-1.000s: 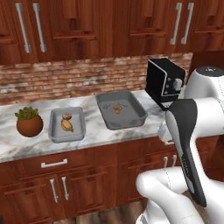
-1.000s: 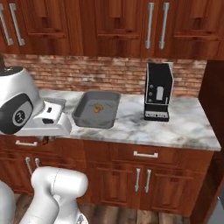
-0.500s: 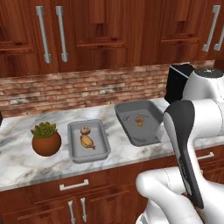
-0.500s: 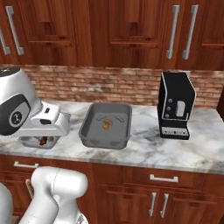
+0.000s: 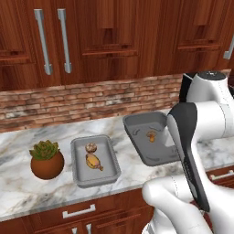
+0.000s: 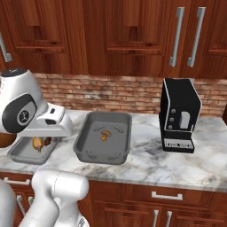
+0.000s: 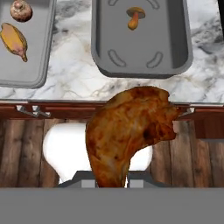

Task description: Place one mushroom and one chicken drumstick in each tupperware on the nearby counter, to pack two identical lunches.

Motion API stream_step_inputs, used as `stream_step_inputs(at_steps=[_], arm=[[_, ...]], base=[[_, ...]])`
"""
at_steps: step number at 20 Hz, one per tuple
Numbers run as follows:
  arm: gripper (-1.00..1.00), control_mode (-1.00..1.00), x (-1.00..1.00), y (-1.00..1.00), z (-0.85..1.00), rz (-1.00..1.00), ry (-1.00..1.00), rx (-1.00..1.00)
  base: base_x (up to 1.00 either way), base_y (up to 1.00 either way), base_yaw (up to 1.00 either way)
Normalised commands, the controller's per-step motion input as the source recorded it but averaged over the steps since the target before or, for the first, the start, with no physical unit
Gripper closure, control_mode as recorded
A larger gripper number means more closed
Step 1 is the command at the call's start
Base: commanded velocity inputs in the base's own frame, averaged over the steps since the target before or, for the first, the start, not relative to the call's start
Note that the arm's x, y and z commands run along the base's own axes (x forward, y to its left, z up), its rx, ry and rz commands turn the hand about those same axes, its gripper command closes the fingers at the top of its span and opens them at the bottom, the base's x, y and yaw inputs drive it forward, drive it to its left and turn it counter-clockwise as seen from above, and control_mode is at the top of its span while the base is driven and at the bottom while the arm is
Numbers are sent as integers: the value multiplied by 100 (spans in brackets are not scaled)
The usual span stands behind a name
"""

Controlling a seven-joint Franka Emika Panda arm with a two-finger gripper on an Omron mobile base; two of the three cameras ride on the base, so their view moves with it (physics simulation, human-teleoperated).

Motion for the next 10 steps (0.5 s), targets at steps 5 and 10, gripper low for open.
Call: stream_step_inputs(at_steps=[5,10], arm=[[100,-100,48,-20,-50,-7,9,0],[100,-100,69,-40,-37,-9,10,0]], base=[[0,0,0],[0,0,0]])
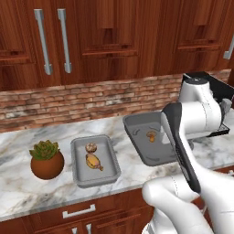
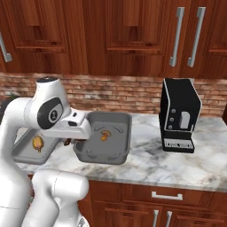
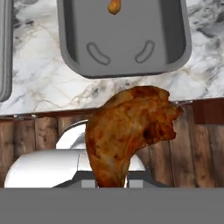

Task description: Place one mushroom and one chicken drumstick in each tupperware on the nearby counter, to pack two identical lunches.

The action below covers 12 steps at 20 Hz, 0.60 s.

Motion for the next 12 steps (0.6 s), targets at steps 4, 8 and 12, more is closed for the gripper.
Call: stream_step_inputs(at_steps=[4,8,12], arm=[[100,-100,74,-33,-20,-11,12,0],[100,-100,72,-14,-25,-12,13,0],[100,-100,52,-2,-35,-12,11,0]], base=[[0,0,0],[0,0,0],[0,0,0]])
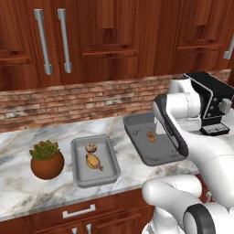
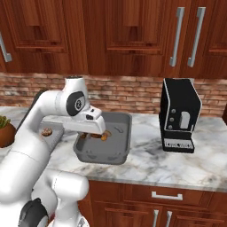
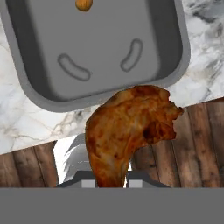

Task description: Place one mushroom and one chicken drumstick in each tupperware on the nearby counter, to pack two identical lunches.

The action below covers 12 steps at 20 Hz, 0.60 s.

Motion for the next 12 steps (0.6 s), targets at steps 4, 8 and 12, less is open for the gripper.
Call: stream_step_inputs(at_steps=[4,8,12], arm=[[100,-100,46,0,-39,-13,6,0],[100,-100,40,0,-40,-13,3,0],[100,-100,9,-3,-64,-13,-4,0]], base=[[0,0,0],[0,0,0],[0,0,0]])
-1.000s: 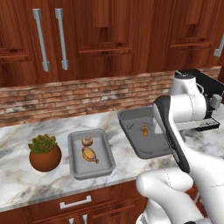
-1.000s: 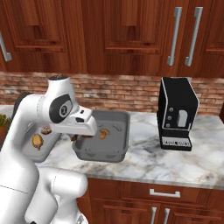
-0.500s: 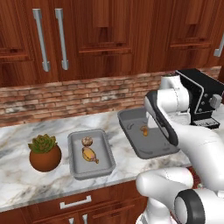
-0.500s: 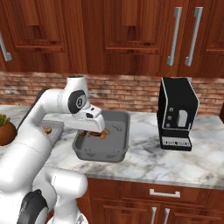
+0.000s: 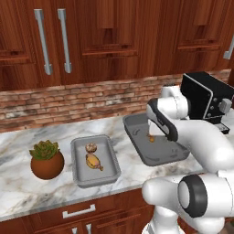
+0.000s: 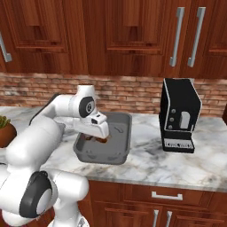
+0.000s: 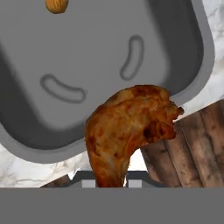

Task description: Place one mushroom and one chicken drumstick in each tupperware on the nearby counter, to pack two identical lunches.

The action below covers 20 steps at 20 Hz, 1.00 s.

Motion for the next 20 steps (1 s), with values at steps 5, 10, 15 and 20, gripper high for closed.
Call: stream_step_inputs(at_steps=[5,10,15,20], arm=[[100,-100,0,-14,-46,-11,-15,0],[100,-100,1,-24,-12,-6,-20,0],[100,-100,20,-8,0,-1,-8,0],[100,-100,48,-1,-4,0,1,0]], base=[[0,0,0],[0,0,0],[0,0,0],[0,0,0]])
